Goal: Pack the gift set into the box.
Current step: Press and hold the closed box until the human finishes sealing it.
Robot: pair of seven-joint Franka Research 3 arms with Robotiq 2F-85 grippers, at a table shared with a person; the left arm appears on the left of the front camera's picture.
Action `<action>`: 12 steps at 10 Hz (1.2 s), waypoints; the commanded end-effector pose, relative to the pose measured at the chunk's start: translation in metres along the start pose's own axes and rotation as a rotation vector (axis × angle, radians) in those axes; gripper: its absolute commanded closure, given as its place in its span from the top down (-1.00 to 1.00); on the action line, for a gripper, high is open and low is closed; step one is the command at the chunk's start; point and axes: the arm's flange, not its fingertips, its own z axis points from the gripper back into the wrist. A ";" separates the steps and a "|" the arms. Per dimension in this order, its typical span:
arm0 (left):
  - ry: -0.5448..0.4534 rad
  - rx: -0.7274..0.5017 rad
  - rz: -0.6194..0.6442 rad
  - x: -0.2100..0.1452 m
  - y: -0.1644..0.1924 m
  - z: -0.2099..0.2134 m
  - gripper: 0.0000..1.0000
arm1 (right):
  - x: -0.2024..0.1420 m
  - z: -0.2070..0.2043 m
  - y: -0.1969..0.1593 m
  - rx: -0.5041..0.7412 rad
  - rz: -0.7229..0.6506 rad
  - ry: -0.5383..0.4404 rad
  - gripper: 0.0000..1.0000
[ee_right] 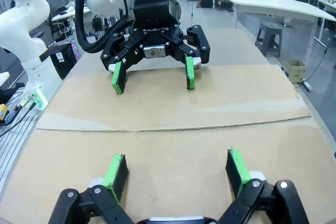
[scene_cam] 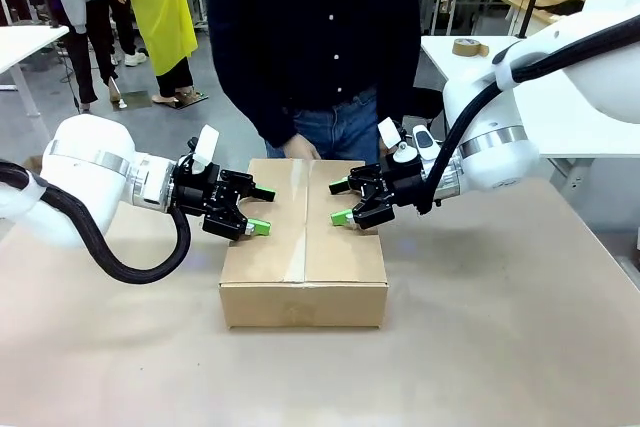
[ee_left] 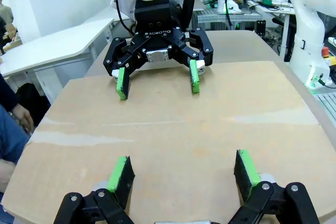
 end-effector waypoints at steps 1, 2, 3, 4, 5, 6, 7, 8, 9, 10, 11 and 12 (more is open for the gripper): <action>0.002 -0.001 -0.006 -0.003 -0.001 0.000 1.00 | -0.003 -0.001 0.004 -0.021 -0.010 0.003 1.00; 0.002 -0.001 -0.006 -0.003 -0.001 0.000 1.00 | -0.003 -0.001 0.004 -0.021 -0.010 0.003 1.00; 0.002 -0.001 -0.006 -0.003 -0.001 0.000 1.00 | -0.003 -0.001 0.004 -0.021 -0.010 0.003 1.00; 0.002 -0.001 -0.006 -0.003 -0.001 0.000 1.00 | -0.003 -0.001 0.004 -0.021 -0.010 0.003 1.00; 0.002 -0.001 -0.006 -0.003 -0.001 0.000 1.00 | -0.003 -0.001 0.004 -0.021 -0.010 0.003 1.00; 0.002 -0.001 -0.006 -0.003 -0.001 0.000 1.00 | -0.003 -0.001 0.004 -0.021 -0.010 0.003 1.00; 0.002 -0.001 -0.006 -0.003 -0.001 0.000 1.00 | -0.003 -0.001 0.004 -0.021 -0.010 0.003 1.00; 0.002 -0.001 -0.006 -0.003 -0.001 0.000 1.00 | -0.003 -0.001 0.004 -0.021 -0.010 0.003 1.00; 0.002 -0.001 -0.006 -0.003 -0.001 0.000 1.00 | -0.003 -0.001 0.004 -0.021 -0.010 0.003 1.00; 0.002 -0.001 -0.006 -0.003 -0.001 0.000 1.00 | -0.003 -0.001 0.004 -0.021 -0.010 0.003 1.00; 0.002 -0.001 -0.006 -0.003 -0.001 0.000 1.00 | -0.003 -0.001 0.004 -0.021 -0.010 0.003 1.00; 0.002 -0.001 -0.006 -0.003 -0.001 0.000 1.00 | -0.003 -0.001 0.004 -0.021 -0.010 0.003 1.00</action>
